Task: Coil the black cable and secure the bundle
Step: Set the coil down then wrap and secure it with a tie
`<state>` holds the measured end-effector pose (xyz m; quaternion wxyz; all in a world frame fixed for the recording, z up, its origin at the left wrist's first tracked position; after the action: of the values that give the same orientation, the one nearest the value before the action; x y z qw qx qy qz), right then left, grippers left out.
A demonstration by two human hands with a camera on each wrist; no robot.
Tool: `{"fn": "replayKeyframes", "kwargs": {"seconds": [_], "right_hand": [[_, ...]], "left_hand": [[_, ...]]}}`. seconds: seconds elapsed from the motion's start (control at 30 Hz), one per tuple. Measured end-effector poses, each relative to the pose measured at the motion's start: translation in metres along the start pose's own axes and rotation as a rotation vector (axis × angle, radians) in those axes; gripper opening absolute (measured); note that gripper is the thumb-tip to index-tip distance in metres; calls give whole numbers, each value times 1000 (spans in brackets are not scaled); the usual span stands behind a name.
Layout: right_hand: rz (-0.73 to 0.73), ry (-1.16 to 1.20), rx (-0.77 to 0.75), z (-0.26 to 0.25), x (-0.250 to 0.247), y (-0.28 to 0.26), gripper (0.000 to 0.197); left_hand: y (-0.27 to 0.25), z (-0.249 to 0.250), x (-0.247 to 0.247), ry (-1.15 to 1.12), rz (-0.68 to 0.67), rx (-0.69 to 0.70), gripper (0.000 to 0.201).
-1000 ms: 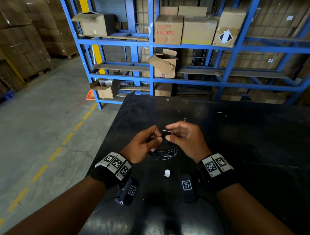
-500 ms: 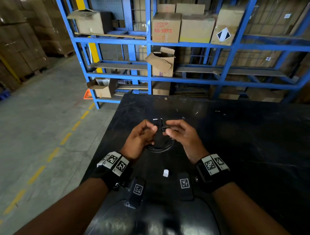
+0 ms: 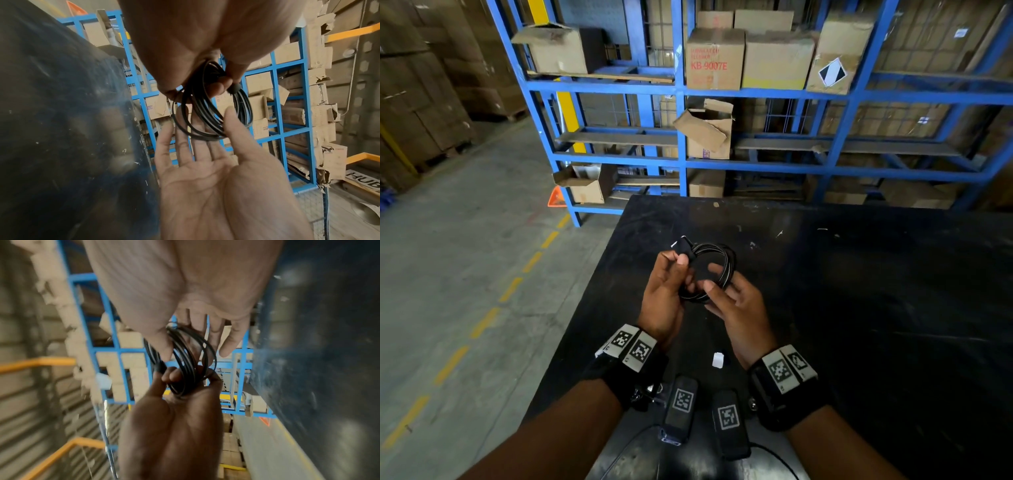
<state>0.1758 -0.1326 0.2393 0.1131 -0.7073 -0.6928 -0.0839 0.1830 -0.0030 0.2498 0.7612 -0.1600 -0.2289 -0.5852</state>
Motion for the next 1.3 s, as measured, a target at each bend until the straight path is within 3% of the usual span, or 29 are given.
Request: {"fn": "replayKeyframes", "kwargs": {"seconds": [0.13, 0.23, 0.33, 0.47, 0.6, 0.67, 0.8, 1.03, 1.17, 1.3], "right_hand": [[22, -125, -124, -4, -10, 7, 30], [13, -237, -224, -14, -20, 13, 30], [-76, -491, -337, -27, -27, 18, 26], [-293, -753, -366, -35, -29, 16, 32], [-369, -881, -378, -40, -26, 15, 16], [-355, -852, -385, -41, -26, 14, 16], [-182, -585, -342, -37, -39, 18, 44], [17, -413, -471, -34, -50, 18, 32], [-70, -423, -494, -33, -51, 21, 26], [-142, -450, -495, -28, -47, 20, 26]], "left_hand": [[-8, 0, 8, 11, -68, -23, 18], [-10, 1, 2, 75, -61, -27, 12], [0, 4, -12, 253, -24, -40, 30], [1, 9, 1, 522, -222, -25, 31], [-2, 4, 10, 641, -353, 82, 20], [-1, 0, 6, 618, -317, 115, 13], [-2, -7, 0, 520, -192, 96, 8], [-5, -11, 1, 327, -150, -24, 11], [-6, -12, -2, 381, -244, -121, 14], [-6, -16, -5, 458, -273, -80, 12]]}}
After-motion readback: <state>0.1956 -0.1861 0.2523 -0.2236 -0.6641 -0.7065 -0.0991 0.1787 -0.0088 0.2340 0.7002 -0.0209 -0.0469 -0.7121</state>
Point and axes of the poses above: each hand's wrist, its own y-axis towards the middle knuckle, its own x-axis out of the palm, z = x × y, the point moved 5 cm from there along y, towards the middle knuckle, and after that the axes turned 8 degrees about z, right-handed, at the moved point
